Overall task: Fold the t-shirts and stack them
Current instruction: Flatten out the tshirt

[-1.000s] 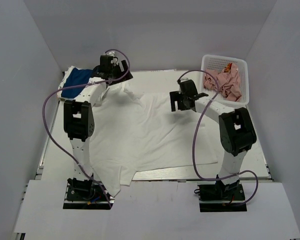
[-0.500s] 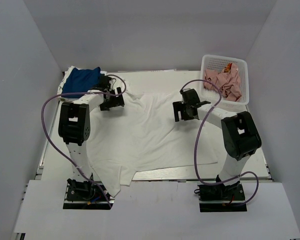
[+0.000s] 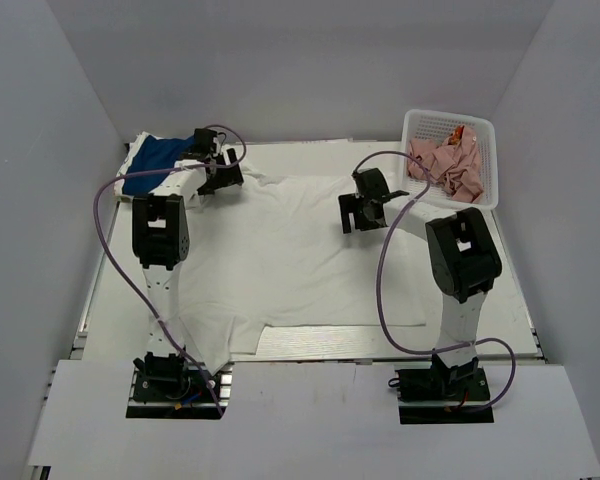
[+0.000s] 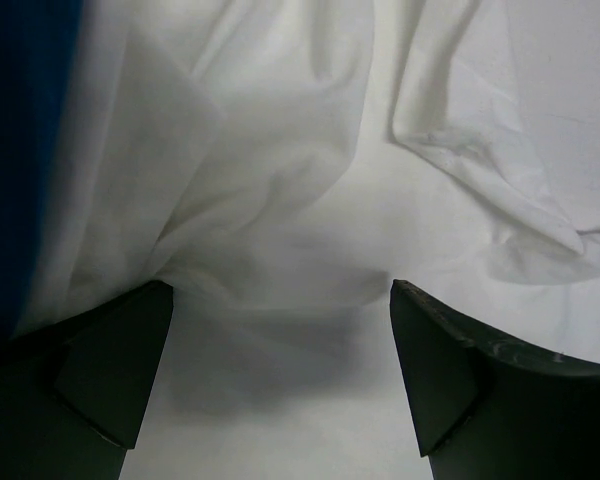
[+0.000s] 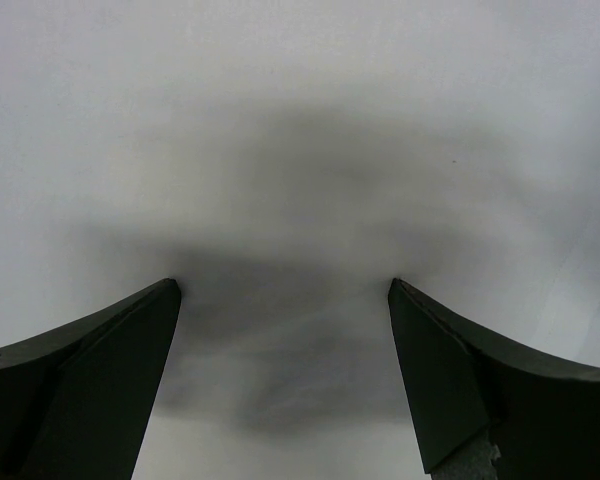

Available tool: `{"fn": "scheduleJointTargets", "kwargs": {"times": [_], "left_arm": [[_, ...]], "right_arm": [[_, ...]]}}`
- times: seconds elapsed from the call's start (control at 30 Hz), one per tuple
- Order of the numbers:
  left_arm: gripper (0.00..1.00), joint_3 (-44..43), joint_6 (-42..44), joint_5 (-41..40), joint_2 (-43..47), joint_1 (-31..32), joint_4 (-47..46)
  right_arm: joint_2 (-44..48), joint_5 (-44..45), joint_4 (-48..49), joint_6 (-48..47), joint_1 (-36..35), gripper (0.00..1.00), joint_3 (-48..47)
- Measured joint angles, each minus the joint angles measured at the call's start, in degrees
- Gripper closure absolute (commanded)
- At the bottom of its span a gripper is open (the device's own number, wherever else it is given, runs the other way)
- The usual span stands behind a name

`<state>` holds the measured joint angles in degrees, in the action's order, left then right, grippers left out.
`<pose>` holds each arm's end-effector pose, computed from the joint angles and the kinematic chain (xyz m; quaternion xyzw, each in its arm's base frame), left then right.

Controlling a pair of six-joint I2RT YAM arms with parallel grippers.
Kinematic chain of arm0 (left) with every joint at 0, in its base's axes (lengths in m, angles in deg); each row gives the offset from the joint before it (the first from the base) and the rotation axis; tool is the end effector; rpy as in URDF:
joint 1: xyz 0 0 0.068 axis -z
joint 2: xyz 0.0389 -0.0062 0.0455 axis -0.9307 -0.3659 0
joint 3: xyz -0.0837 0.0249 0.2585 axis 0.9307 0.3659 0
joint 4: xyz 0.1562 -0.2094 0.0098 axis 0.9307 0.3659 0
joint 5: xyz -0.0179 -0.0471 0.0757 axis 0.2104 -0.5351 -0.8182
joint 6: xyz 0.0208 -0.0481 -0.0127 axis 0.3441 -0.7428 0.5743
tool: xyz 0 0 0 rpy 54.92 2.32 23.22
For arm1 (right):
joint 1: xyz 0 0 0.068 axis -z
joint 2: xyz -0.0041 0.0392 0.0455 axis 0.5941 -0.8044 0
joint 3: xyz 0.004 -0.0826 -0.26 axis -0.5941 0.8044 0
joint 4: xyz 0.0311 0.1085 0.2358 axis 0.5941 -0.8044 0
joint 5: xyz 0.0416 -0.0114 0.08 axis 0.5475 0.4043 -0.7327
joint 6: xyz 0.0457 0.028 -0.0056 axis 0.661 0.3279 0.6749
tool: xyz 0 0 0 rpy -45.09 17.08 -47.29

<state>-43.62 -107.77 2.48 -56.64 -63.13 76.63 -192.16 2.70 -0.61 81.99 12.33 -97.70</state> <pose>0.5154 -0.0486 0.1640 -0.1107 0.9461 -0.0611 0.2983 0.3809 0.1637 0.1643 -0.0988 0.9376 0.0111 0.3332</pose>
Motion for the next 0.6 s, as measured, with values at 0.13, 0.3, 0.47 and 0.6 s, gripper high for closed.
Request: {"fn": "scheduleJointTargets", "kwargs": {"times": [0.13,0.3,0.47,0.6], "left_arm": [[0.00,-3.65,1.55,2.29,-2.38,-0.83,0.52],[0.00,-15.54,4.50,6.40,-9.73,-1.97,0.76],[0.00,-22.75,5.92,9.18,-14.03,-2.40,1.18],[0.00,-18.86,6.82,10.99,-11.65,-2.56,0.39]], "right_arm": [[-2.40,0.24,-0.44,0.04,0.00,0.10,-3.23],[-5.33,1.46,-0.66,0.20,0.09,0.10,-7.54],[-6.43,2.38,-2.01,-0.22,0.63,0.10,-10.10],[-6.32,2.45,-3.04,-1.44,1.14,0.10,-12.44]]}}
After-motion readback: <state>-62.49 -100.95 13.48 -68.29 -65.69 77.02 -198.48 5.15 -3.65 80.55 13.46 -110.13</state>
